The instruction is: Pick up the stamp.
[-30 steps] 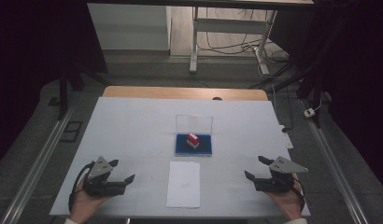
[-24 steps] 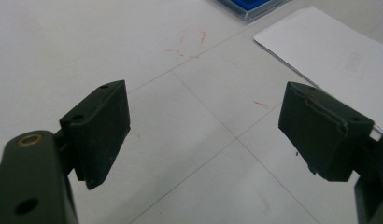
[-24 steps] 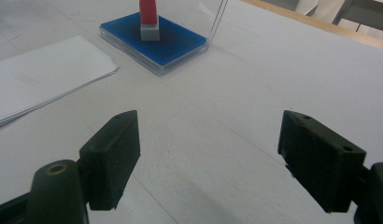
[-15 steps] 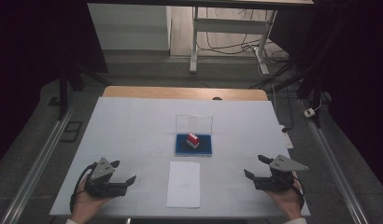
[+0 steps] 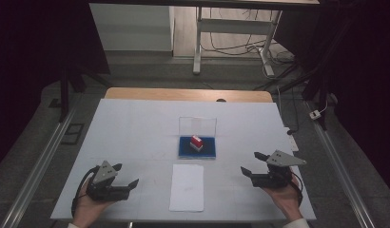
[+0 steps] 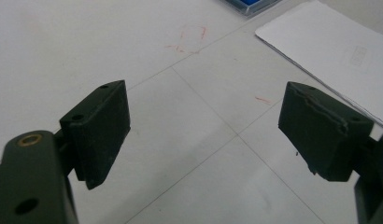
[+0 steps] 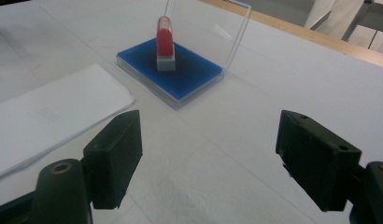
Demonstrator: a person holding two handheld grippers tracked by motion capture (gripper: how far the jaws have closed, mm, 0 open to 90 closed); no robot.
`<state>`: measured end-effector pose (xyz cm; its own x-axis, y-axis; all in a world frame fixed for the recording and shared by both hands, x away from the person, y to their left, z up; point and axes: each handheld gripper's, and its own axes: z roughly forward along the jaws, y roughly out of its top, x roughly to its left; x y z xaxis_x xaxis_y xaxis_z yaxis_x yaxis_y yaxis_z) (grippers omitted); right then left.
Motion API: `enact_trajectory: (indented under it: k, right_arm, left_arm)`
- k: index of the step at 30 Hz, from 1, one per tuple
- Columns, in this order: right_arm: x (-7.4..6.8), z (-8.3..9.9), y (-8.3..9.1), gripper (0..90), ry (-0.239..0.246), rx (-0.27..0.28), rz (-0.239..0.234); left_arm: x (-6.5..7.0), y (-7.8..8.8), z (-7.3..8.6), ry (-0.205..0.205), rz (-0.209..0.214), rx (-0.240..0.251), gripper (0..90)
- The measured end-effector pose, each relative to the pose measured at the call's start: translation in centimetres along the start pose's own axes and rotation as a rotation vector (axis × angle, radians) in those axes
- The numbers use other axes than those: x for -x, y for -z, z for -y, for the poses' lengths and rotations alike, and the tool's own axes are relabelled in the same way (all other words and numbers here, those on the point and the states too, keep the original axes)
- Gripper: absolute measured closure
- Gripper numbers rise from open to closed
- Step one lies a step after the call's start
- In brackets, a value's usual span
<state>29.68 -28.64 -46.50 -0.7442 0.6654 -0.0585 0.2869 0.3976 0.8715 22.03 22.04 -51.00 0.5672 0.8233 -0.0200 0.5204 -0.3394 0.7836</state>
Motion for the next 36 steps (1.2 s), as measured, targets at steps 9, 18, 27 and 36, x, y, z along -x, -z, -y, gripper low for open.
enact_trajectory:
  k: [9, 18, 27, 36]
  right_arm:
    - [-0.6, -1.5, -1.4, 23.6, 0.007, -0.014, -0.025]
    - [-1.0, -2.7, -2.5, 23.8, 0.029, -0.023, -0.042]
    - [-1.5, -4.4, -3.8, 24.0, 0.052, -0.018, -0.065]
    - [-1.9, -5.5, -5.4, 24.9, 0.060, -0.022, -0.083]
  left_arm:
    - [0.0, 0.0, 0.2, -0.002, -0.001, -0.001, 17.1]
    - [0.0, -0.2, 0.2, 0.000, -0.005, -0.004, 17.2]
    - [0.1, -0.5, 0.1, -0.008, -0.001, -0.007, 17.2]
    - [0.2, -0.6, 0.1, -0.009, -0.001, -0.004, 17.3]
